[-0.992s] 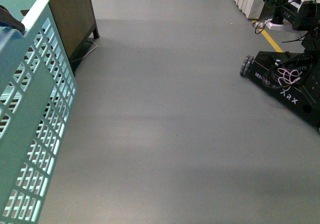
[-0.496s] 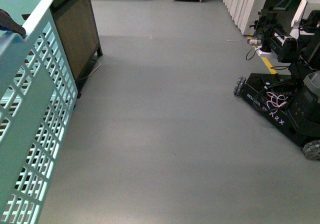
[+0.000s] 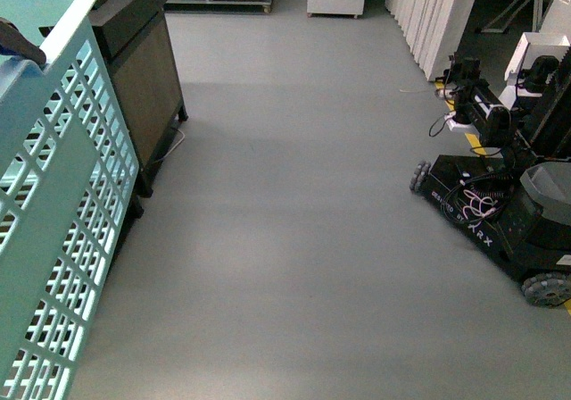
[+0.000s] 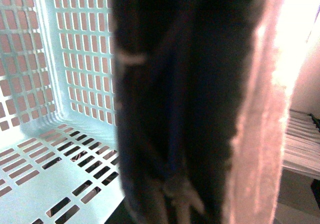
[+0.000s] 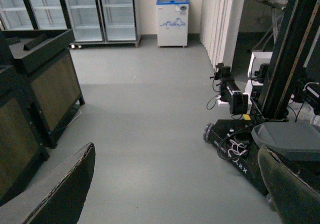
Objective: Pick mango and avocado into basket
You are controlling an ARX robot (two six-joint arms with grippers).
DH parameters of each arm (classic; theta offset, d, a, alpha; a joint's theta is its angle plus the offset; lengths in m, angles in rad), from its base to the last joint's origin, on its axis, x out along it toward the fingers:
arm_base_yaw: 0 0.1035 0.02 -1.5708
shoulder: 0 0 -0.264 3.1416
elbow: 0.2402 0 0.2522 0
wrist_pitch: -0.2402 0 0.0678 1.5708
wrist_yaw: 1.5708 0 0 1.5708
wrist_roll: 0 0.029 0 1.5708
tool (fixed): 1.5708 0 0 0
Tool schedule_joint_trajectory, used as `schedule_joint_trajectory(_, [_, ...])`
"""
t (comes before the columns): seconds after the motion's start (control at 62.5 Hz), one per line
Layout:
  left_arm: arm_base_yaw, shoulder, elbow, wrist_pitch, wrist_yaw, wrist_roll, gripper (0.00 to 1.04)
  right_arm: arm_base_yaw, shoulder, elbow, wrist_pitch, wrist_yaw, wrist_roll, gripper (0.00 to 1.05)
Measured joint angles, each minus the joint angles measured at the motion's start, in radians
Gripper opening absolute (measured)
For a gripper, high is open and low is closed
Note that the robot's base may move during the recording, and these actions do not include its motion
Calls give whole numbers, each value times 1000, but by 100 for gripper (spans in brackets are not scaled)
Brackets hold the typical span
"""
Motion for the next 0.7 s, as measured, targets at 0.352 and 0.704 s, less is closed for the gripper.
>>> schedule_joint_trajectory(0.352, [0, 0, 0, 0, 0, 0, 14, 0, 0, 0, 0, 0, 0, 96])
schedule_joint_trajectory(0.704, [-1, -4, 0, 0, 5, -6, 14, 0, 0, 0, 0, 1, 0, 96])
